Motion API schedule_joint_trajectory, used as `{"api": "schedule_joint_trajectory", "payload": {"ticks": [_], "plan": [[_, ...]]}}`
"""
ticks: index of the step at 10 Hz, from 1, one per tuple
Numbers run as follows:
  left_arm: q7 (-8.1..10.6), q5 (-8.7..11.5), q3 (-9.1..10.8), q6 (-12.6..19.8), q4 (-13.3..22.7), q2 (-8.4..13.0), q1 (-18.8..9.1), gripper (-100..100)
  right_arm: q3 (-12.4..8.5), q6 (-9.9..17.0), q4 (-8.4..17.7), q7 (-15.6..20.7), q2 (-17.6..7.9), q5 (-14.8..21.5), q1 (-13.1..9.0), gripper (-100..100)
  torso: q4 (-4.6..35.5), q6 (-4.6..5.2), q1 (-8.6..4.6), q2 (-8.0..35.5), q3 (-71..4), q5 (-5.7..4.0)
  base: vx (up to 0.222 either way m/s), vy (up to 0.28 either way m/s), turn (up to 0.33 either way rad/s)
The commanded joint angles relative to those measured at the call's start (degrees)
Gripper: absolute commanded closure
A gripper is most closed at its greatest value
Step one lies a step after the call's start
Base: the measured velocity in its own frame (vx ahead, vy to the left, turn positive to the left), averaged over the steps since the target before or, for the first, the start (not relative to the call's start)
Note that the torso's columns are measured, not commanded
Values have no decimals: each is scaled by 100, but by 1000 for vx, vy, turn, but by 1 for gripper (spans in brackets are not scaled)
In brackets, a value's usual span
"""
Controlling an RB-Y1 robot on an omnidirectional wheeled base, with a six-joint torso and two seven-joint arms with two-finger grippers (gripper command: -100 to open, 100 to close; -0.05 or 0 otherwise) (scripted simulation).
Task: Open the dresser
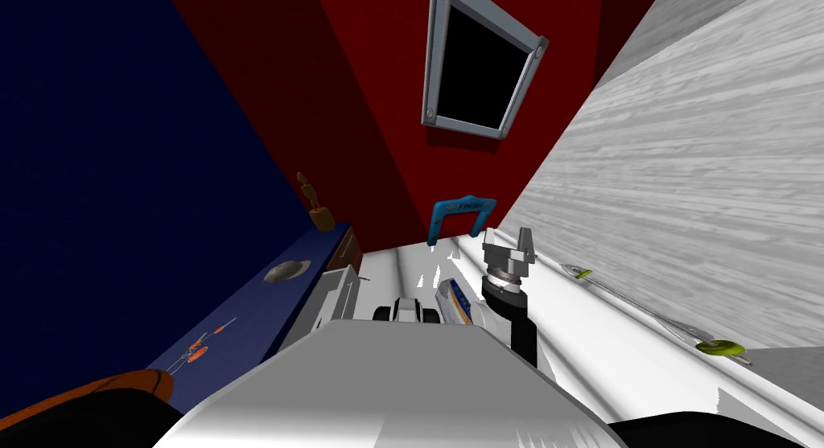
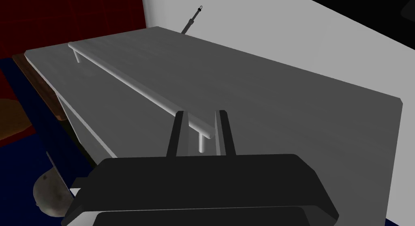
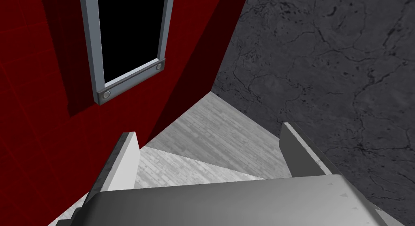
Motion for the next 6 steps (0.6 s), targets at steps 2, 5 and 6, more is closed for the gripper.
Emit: {"api": "schedule_joint_trajectory", "payload": {"ticks": [2, 5, 6], "plan": [[255, -156, -64, 47, -597, 94, 556, -100, -2, 0, 0, 0, -2, 0, 0, 0, 0, -12, 47, 24, -3, -6, 32, 16, -22], [446, -273, -112, 82, -1045, 165, 972, -100, -2, 0, 1, 0, -2, 0, 0, 0, -1, -11, -10, 20, -2, -14, 29, 26, -18], [509, -312, -128, 93, -1194, 189, 1111, -100, -2, 0, 0, 0, -2, 0, 0, 0, -2, -11, -17, 17, -4, -16, 33, -1, -16]]}}
